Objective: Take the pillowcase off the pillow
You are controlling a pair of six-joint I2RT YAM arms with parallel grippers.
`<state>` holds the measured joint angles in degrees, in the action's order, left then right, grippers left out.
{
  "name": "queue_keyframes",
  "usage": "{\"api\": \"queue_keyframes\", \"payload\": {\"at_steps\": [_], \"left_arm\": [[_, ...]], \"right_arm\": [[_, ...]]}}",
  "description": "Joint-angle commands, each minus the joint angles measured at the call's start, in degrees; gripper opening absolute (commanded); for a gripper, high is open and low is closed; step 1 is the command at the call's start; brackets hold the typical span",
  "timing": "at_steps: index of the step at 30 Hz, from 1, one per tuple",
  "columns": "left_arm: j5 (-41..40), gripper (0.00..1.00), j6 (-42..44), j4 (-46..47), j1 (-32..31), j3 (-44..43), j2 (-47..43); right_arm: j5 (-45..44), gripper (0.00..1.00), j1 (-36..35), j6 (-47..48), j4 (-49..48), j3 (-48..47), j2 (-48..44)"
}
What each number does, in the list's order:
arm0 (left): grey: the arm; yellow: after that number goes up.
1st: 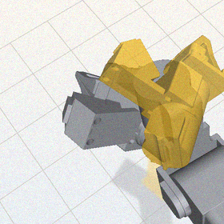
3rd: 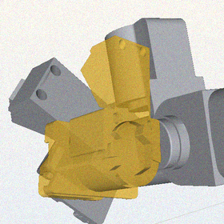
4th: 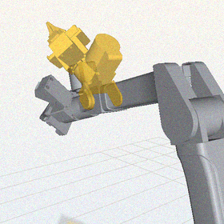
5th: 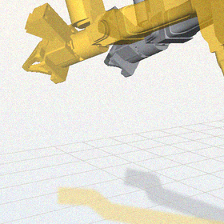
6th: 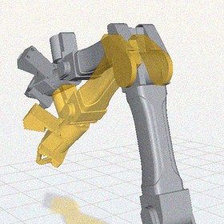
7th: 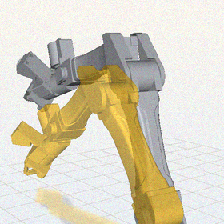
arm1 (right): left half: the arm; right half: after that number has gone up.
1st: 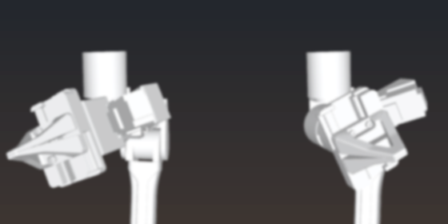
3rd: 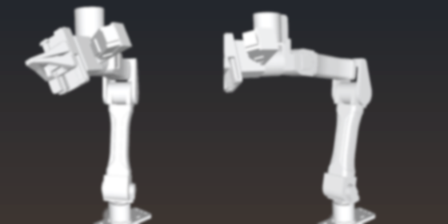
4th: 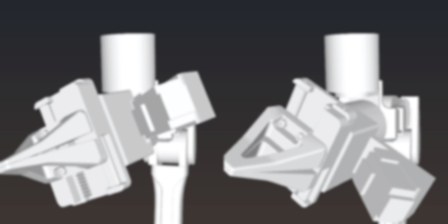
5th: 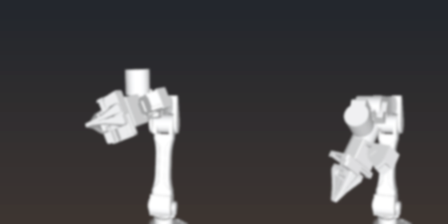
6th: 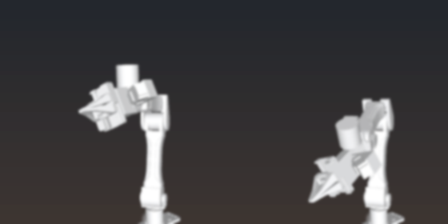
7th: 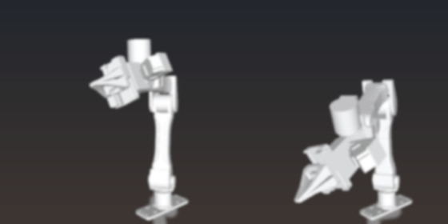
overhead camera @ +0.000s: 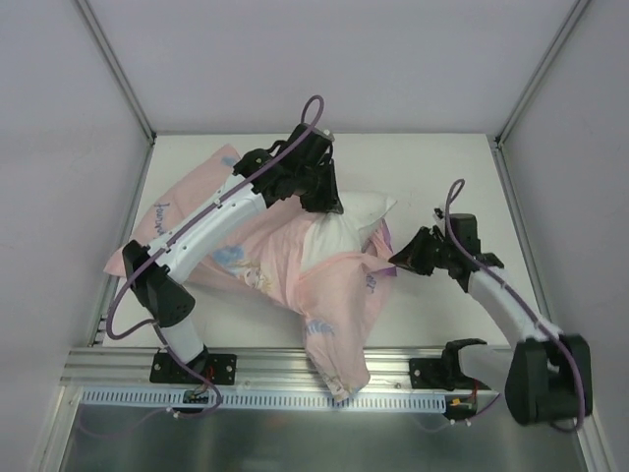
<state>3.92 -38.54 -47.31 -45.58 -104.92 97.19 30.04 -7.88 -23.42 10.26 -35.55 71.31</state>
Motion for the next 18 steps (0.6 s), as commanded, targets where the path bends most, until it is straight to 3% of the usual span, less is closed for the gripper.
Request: {"api": "queue_keyframes", "payload": {"at_steps": [1,5,7,11,18], "left_arm": [[-0.05,0.00,-5.93,3.36,4.27,-5.55,0.54],[0.21,0.00,-6.19,3.54,4.71,-7.84,3.44],[0.21,0.00,-6.80,3.54,4.80,-8.01,3.97],[-0.23,0.00,-7.68,3.80,4.98,-9.85,6.51],[2.93,0.00,-7.68,3.63,5.07,-19.70,11.97]], "right_arm": [[-11.30,0.13,-1.70,1.70,7.55,2.15,-17.31],[-11.41,0.68,-3.19,5.84,20.81,-1.78,-28.93],[-8.96,0.83,-4.24,6.90,23.92,-5.03,-32.53],[-10.26,0.98,-13.09,4.62,25.34,-6.90,-36.59],[-17.90,0.96,-27.26,6.19,22.00,-9.36,-29.05]]}}
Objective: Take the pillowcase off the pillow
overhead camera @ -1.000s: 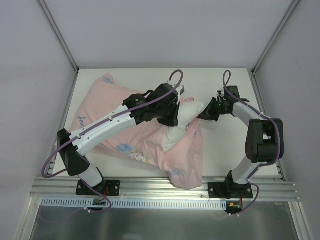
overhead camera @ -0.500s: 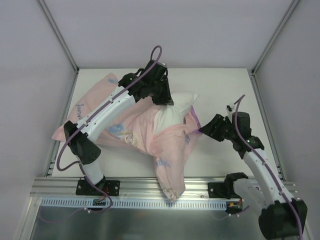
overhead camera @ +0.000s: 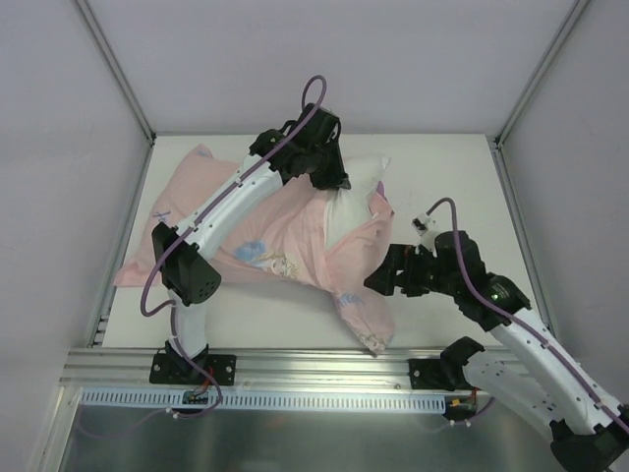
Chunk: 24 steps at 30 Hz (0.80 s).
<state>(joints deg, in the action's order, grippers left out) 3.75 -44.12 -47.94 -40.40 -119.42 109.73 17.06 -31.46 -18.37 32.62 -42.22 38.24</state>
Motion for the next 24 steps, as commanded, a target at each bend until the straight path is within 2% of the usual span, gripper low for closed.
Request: {"api": "queue_keyframes", "payload": {"at_steps": [1,4,6,7,8,10,15,19,23,24], "left_arm": [[3.19,0.00,-2.29,4.35,-0.03,-5.56,-0.49],[3.81,0.00,-2.73,4.35,0.06,-8.19,0.66],[2.94,0.00,-3.34,4.26,0.32,-8.55,0.48],[2.24,0.00,-3.60,4.35,0.59,-8.73,0.31],[1.88,0.00,-3.78,4.35,0.85,-9.16,0.13],[1.79,0.00,-4.83,4.35,2.08,-9.87,0.31],[2.05,0.00,-8.17,4.35,6.37,-12.42,2.15],[2.23,0.00,-10.02,4.35,10.33,-13.03,3.29],[5.02,0.00,-11.77,4.44,14.29,-13.39,3.73],[5.91,0.00,-12.04,4.44,15.08,-13.47,3.73]], "right_arm": [[-6.84,0.96,-4.82,0.97,-1.41,-2.43,5.43],[-6.96,0.94,-7.46,-1.39,-6.41,-2.16,11.58],[-8.00,0.71,-8.96,-2.63,-7.31,-2.26,13.52],[-9.75,0.43,-9.75,-3.16,-7.66,-1.47,13.27],[-11.07,0.27,-11.50,-3.86,-7.92,-0.77,12.74],[-14.05,0.01,-13.09,-6.58,-7.66,2.21,9.32],[-19.86,0.01,-19.59,-14.21,-2.40,8.46,-1.03],[-20.05,0.02,-23.37,-19.58,2.70,13.03,-5.97],[-19.79,0.02,-26.10,-23.63,3.42,18.12,-6.86],[-19.00,0.05,-26.63,-24.34,2.98,18.92,-6.51]]}}
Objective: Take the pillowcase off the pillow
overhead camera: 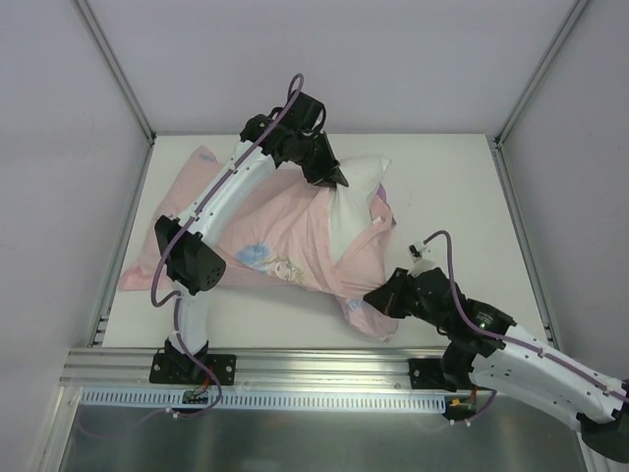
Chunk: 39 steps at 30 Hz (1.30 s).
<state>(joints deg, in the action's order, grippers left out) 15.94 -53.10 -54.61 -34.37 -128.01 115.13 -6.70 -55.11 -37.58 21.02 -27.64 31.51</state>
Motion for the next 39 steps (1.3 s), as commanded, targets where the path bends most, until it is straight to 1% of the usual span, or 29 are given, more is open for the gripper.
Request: {"api": "queue_keyframes", "payload": {"at_steps": [1,3,4,5,7,8,11,12,17,19,22,24,25,28,29,32,35,39], "left_arm": [[-5.49,0.00,-3.67,11.28,10.62,-4.97,-1.66],[-3.73,0.00,-4.20,11.45,12.13,-4.97,-2.01],[-3.38,0.00,-4.46,11.63,13.35,-4.89,-2.19],[-3.03,0.00,-4.47,11.81,13.89,-4.97,-2.45],[-1.97,0.00,-4.73,12.16,15.12,-5.06,-3.24],[-1.71,0.00,-4.73,12.42,16.34,-5.06,-3.51],[-0.65,0.00,-4.99,12.86,18.45,-5.24,-4.56],[-0.22,0.00,-4.91,12.95,18.81,-5.32,-4.91],[0.67,0.00,-4.12,13.04,19.25,-4.10,-6.32],[0.75,0.00,-4.64,13.04,20.21,-3.13,-7.46],[2.07,0.00,-5.78,13.47,23.20,-3.21,-7.82],[3.12,0.00,-5.96,13.91,24.69,-3.22,-8.51],[3.56,0.00,-5.79,13.92,26.09,-3.30,-8.69],[5.58,0.00,-5.00,13.92,28.04,-1.99,-10.01],[6.28,0.00,-4.65,13.92,28.91,-1.55,-10.36],[7.70,0.00,-3.15,14.00,29.54,0.91,-12.47],[8.75,0.00,-2.27,14.00,30.15,4.33,-15.28],[10.76,0.00,-2.27,14.70,31.11,7.15,-17.66]], "right_arm": [[5.46,0.06,-3.51,-6.70,12.58,5.22,1.44],[8.35,0.06,-3.86,-8.03,7.50,8.20,3.55],[8.54,0.03,-4.30,-9.16,5.98,8.91,6.43],[8.20,0.01,-4.74,-9.35,4.75,9.61,8.11],[7.06,0.01,-6.58,-9.70,3.86,9.36,11.72],[6.27,0.01,-7.54,-10.31,3.42,9.36,15.13],[3.46,0.01,-12.46,-12.59,0.70,9.80,20.41],[2.84,0.01,-14.39,-12.86,0.17,9.36,21.57],[-0.16,0.01,-16.25,-11.55,0.61,6.20,25.71],[0.37,0.01,-17.39,-12.68,-1.58,6.71,27.11],[0.28,0.01,-18.98,-15.14,-1.51,8.21,28.08],[-1.29,0.01,-19.07,-16.38,1.03,9.88,26.25],[-2.08,0.01,-19.07,-18.04,1.92,10.58,22.58],[-5.60,0.01,-19.15,-21.55,5.43,13.74,15.54],[-6.82,0.01,-19.07,-22.35,6.05,14.62,10.90],[-8.59,0.01,-18.19,-24.90,9.12,17.17,4.03],[-9.03,0.01,-17.22,-24.99,11.67,17.88,1.63],[-9.47,0.01,-17.13,-24.29,12.38,16.48,3.91]]}}
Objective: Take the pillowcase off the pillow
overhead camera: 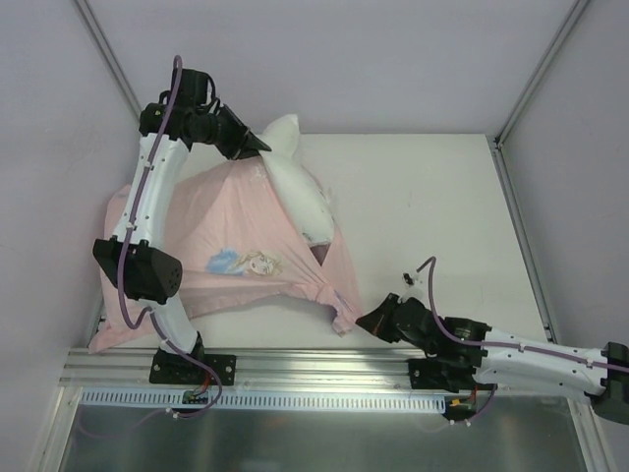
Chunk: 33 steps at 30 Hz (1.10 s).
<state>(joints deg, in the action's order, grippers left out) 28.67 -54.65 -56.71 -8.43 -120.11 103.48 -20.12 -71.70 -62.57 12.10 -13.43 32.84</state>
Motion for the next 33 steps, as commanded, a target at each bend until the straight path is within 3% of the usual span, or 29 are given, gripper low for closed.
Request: {"api": "queue_keyframes", "payload": {"at_steps": [1,7,11,14,16,17,20,23,28,30,33], "left_arm": [[-1.42,0.00,-0.89,17.50,5.70,0.83,-7.23],[4.90,0.00,-1.95,24.01,13.16,9.54,-13.38],[7.89,0.00,-1.59,24.19,13.44,8.85,-13.48],[8.51,0.00,-0.98,24.19,12.30,9.81,-14.53],[8.16,0.00,-0.11,24.19,10.63,11.74,-16.20],[8.07,0.00,0.07,24.36,10.01,12.53,-16.90],[7.55,0.00,0.95,24.45,7.30,16.13,-19.01],[6.67,0.00,1.65,24.54,4.65,19.64,-20.60],[5.97,0.00,2.36,24.63,1.32,20.80,-20.51],[5.88,0.00,2.45,24.63,0.78,20.97,-20.34],[6.05,0.00,2.45,24.63,0.25,21.24,-20.60]], "right_arm": [[3.60,0.01,-0.46,0.78,21.39,1.92,3.28],[1.93,0.01,-0.28,-0.36,20.77,2.97,4.78],[1.58,0.01,0.07,4.09,21.30,1.40,5.04],[-0.70,0.01,0.07,10.93,23.93,-5.71,6.36],[-1.59,0.15,0.68,15.35,24.20,-12.71,7.93],[-1.85,0.38,1.38,17.54,24.20,-15.20,8.72],[-0.37,0.73,6.21,26.60,24.29,-24.52,12.85],[3.40,0.89,12.09,35.82,22.81,-31.89,17.07],[9.92,0.96,13.17,48.04,20.25,-41.75,25.32],[11.41,0.94,13.25,49.90,19.55,-46.32,27.79],[12.91,0.83,13.60,52.10,17.70,-50.45,32.54]]}}
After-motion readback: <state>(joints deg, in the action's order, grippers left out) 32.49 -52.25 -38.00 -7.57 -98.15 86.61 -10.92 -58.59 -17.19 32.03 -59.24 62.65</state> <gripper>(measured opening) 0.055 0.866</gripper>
